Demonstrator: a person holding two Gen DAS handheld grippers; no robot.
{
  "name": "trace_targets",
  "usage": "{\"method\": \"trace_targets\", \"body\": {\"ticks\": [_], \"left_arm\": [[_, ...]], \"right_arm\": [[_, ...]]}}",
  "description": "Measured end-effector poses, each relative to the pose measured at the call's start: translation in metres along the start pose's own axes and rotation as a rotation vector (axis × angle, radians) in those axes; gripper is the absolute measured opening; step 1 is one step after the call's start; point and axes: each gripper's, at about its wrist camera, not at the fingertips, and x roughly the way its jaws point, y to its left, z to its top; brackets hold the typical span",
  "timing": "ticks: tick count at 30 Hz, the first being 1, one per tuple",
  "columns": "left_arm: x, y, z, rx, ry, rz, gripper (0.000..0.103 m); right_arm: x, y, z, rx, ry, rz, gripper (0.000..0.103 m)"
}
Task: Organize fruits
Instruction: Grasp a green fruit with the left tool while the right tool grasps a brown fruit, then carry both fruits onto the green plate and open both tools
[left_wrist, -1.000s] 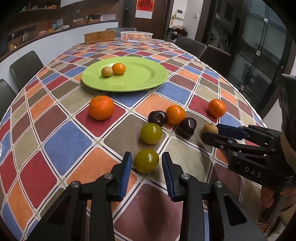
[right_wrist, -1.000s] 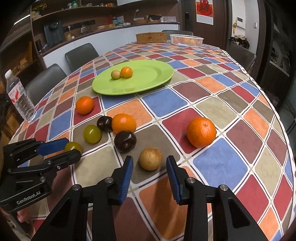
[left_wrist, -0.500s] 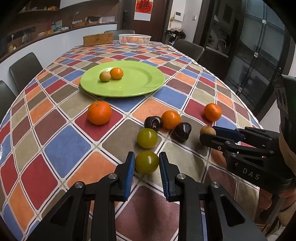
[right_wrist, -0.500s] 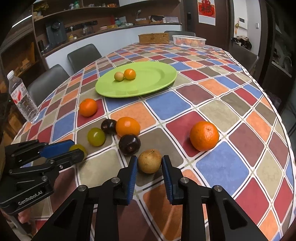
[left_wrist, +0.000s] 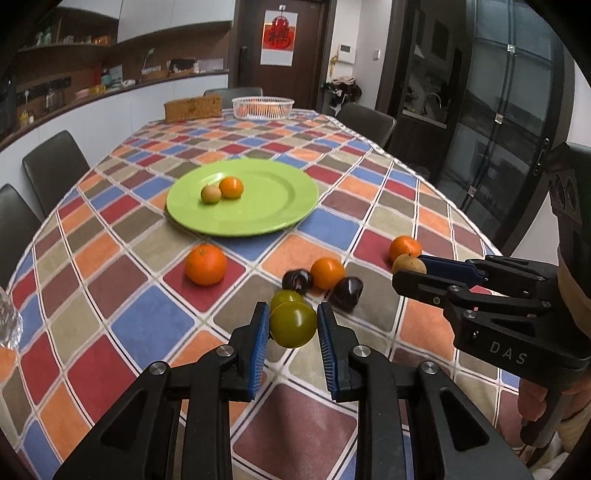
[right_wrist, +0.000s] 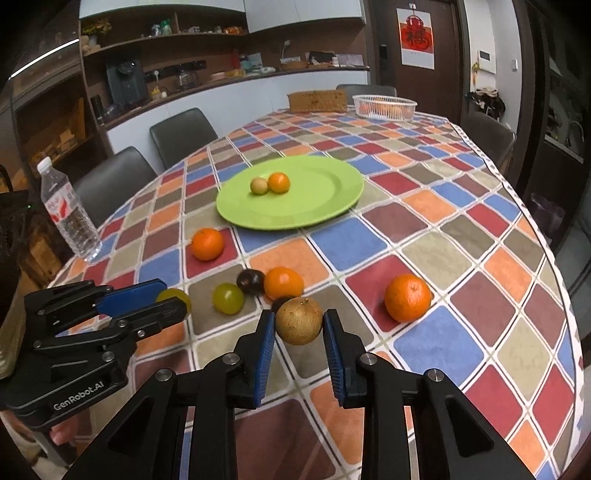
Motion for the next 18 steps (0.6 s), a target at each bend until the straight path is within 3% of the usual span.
{"method": "trace_targets", "body": {"ticks": [18], "left_arm": [[-0.007,0.018,0.054,0.021,-0.108,0.004,0.026]], "right_arm": [[-0.007,0.012,0.062,-0.062,-0.117,0.036,0.028]]}}
